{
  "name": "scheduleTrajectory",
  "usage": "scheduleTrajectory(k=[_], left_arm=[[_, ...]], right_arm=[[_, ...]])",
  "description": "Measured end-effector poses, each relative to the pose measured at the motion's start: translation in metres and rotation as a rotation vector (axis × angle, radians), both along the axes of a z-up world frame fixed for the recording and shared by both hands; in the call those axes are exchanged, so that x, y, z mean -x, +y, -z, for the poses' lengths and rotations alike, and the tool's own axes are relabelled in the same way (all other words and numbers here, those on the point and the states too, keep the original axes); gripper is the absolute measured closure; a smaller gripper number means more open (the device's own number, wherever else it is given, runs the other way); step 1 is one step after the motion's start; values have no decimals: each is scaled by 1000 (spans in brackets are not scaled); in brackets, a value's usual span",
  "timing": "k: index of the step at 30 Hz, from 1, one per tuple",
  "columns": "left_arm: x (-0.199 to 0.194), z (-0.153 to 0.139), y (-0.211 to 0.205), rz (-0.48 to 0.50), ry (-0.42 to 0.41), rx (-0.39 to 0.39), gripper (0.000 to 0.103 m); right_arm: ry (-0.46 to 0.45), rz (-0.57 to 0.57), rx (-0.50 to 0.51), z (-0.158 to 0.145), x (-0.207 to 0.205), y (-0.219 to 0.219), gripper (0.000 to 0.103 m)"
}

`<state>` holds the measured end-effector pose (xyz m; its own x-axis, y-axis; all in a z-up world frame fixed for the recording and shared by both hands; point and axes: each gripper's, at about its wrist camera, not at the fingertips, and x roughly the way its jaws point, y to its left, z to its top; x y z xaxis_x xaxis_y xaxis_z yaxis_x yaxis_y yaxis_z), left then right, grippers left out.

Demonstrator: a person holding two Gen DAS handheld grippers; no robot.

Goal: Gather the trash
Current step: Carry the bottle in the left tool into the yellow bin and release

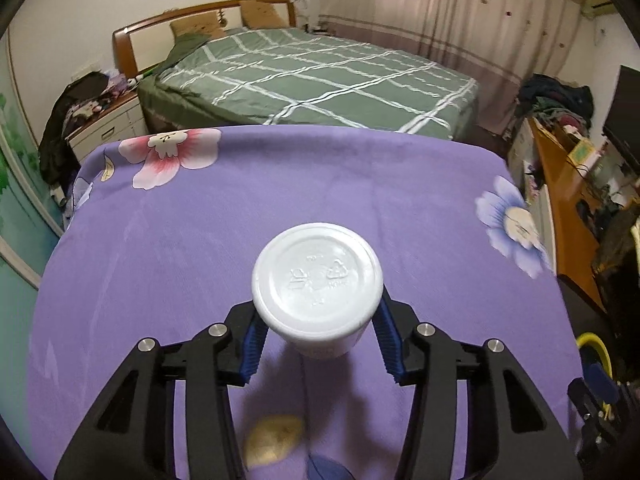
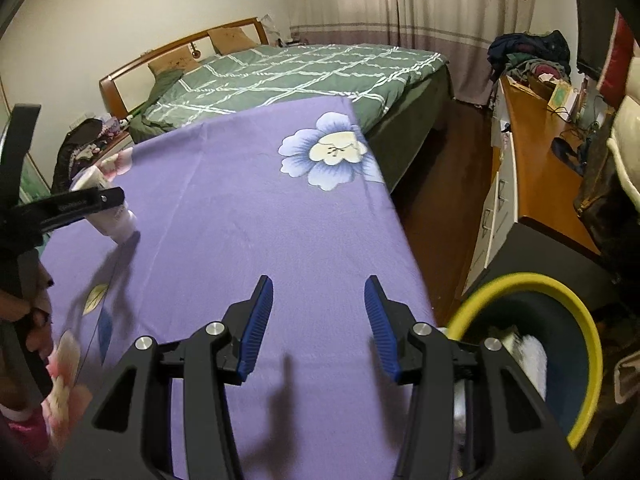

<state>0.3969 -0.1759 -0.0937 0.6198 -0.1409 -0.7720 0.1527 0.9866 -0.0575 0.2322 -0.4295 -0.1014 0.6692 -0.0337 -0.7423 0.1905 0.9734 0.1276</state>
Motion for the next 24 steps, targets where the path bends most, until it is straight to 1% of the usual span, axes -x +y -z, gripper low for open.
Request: scheduleTrajectory(k=[3,6,11,14,17,22,24], left_arm=[[24,-3,-8,19,-16,16,55],[46,-8,-15,30,-39,16,55],[83,-20,-39,91,-64,14,55],[110,-28,-65,165,-70,21,55],[133,-32,-92,241,-72,35,55],[177,-31,-158,419,-21,76,55],[193,-29,-187,477,-13,71,55]], right_arm=[[-16,7,1,-8,24,-8,57],[-34,22,10,-16,55,-21,57],[-37,70,22,-17,98,-47,57],[-23,121,23,-9,120,-66,57],[3,198,18,5,141,-92,57],[29,296,12,20,178,-126,57],[26,330,13,21,193,-138,57]])
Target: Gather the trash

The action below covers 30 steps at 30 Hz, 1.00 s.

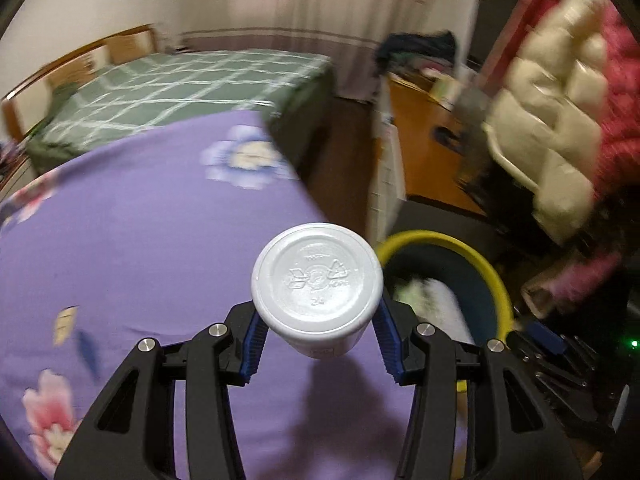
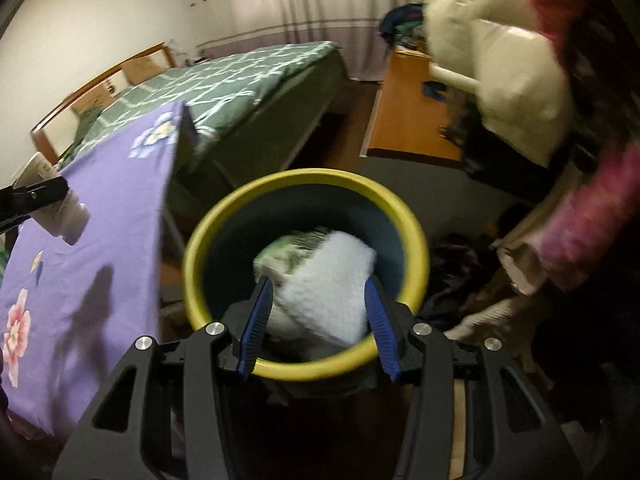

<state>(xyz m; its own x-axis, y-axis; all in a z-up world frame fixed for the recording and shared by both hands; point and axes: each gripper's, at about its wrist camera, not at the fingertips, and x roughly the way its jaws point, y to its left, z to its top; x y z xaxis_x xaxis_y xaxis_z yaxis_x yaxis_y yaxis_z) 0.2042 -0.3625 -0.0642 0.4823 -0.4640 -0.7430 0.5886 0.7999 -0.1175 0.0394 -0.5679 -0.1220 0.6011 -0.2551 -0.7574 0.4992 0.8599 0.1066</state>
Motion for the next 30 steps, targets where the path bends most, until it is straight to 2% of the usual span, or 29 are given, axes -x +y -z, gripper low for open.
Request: scheduleTrajectory(k=[5,10,14,15,16,17,18,21,23,25,30], left_arm=[[29,11,-68,121,21,-32,55],[34,29,-119,178,54,-78,55],[33,47,-144,198,69,-122,55],[32,50,-148,195,70,-132,54],[32,51,-149,190,61,-144,41],[33,50,-148,179,45,-146,24],[34,46,-144,169,27,-137,20],[38,30,-125,151,-32,-127,17],[41,16,-107,134,-63,-101,8],[46,0,-81,108,-107,-78,5],[57,-34,-4,0,-198,-24,5]], right_arm=[[-19,47,-10,-1,28,-19,57],[-38,80,-19,0,49,-29,57],[-49,96,-31,0,58,-33,57],[-50,97,-32,0,59,-33,57],[-51,98,-35,0,59,-33,57],[-53,97,-37,-1,58,-33,57],[-54,94,-37,-2,57,-33,57],[-54,85,-35,-4,56,-29,56],[-56,73,-35,-5,56,-25,56],[-56,58,-32,-6,55,-20,55],[-63,9,-14,-15,54,1,51]])
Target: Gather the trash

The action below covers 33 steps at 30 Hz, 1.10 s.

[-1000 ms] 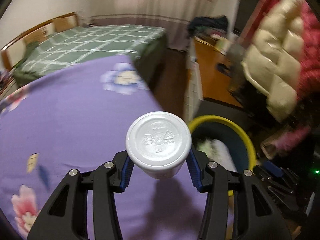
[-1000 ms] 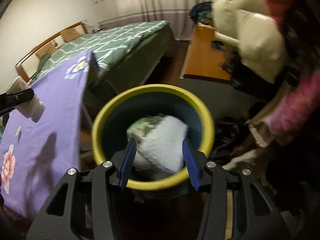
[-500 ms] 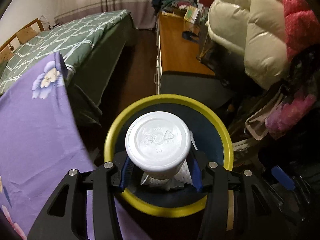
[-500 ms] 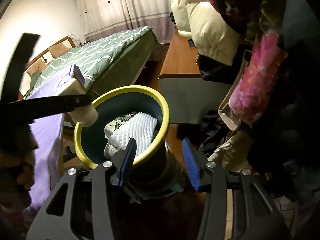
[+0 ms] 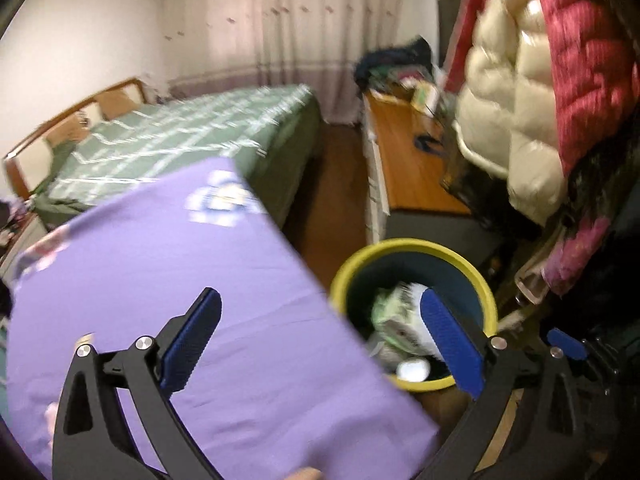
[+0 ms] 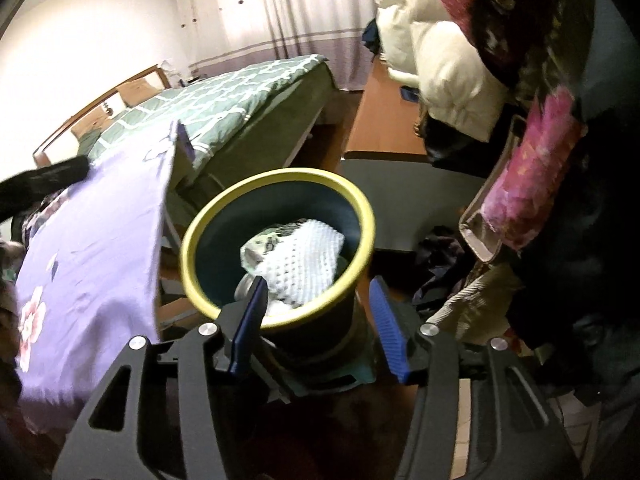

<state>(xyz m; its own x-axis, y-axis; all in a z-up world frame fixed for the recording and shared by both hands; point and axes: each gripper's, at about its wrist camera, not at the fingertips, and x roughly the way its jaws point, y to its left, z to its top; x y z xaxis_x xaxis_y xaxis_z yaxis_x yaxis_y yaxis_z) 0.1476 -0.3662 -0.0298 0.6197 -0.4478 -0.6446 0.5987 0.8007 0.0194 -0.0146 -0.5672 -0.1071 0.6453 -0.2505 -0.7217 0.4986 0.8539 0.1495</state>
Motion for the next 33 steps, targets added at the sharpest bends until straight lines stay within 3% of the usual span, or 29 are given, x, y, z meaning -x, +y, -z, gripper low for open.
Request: scheduleTrajectory(k=[4,15,26,33], left_arm=[[7,-19,70,-98,-52,66,5],[67,-33,216,-312,-152,64,5],[124,-25,298,-437,-187,95,5],[124,-27,301,-470,-186,117,5]], right_arm=[[-15,-27,21,-9,0,13,49],[-83,-102,88,-36,12,58,38],[-184,-165,152,-64,34,90,31],[-204,-174,162,-72,34,98,30]])
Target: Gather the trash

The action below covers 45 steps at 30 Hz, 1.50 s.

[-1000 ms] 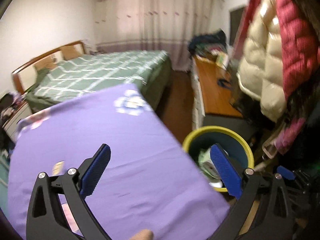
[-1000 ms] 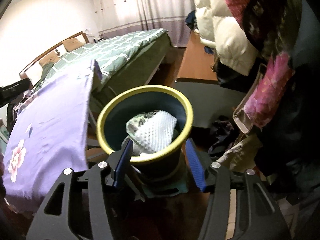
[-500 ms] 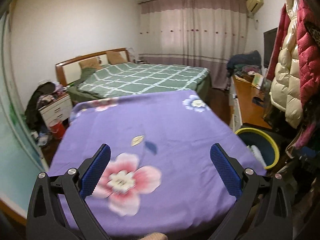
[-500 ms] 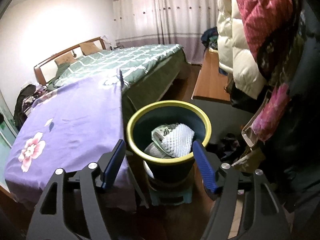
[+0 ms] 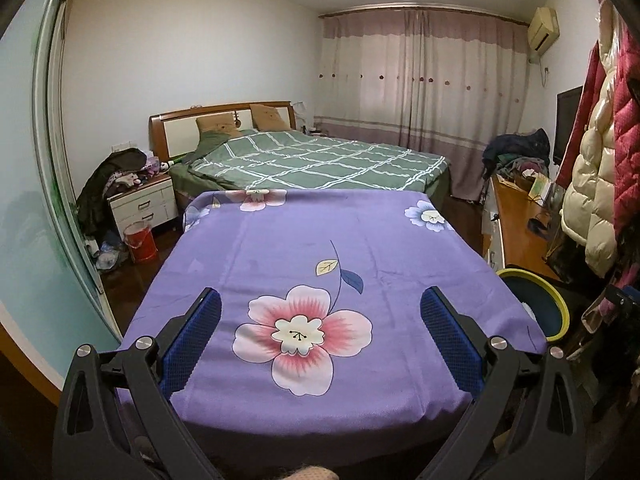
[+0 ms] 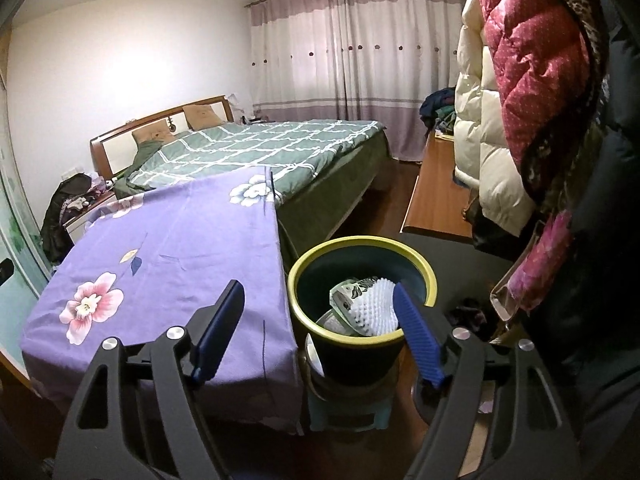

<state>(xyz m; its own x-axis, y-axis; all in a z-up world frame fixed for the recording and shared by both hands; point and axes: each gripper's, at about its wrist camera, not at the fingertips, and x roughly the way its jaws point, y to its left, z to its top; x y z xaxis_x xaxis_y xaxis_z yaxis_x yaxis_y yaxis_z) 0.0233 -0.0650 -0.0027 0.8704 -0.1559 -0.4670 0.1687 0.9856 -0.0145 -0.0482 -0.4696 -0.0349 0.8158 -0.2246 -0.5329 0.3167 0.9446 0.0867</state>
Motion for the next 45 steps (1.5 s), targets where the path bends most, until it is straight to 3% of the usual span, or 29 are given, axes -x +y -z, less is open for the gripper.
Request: scheduleTrajectory(k=[45], left_arm=[[-8,4,-11,7,27,-10,5]], right_arm=[[6,-14,-3,2,-2,5,30]])
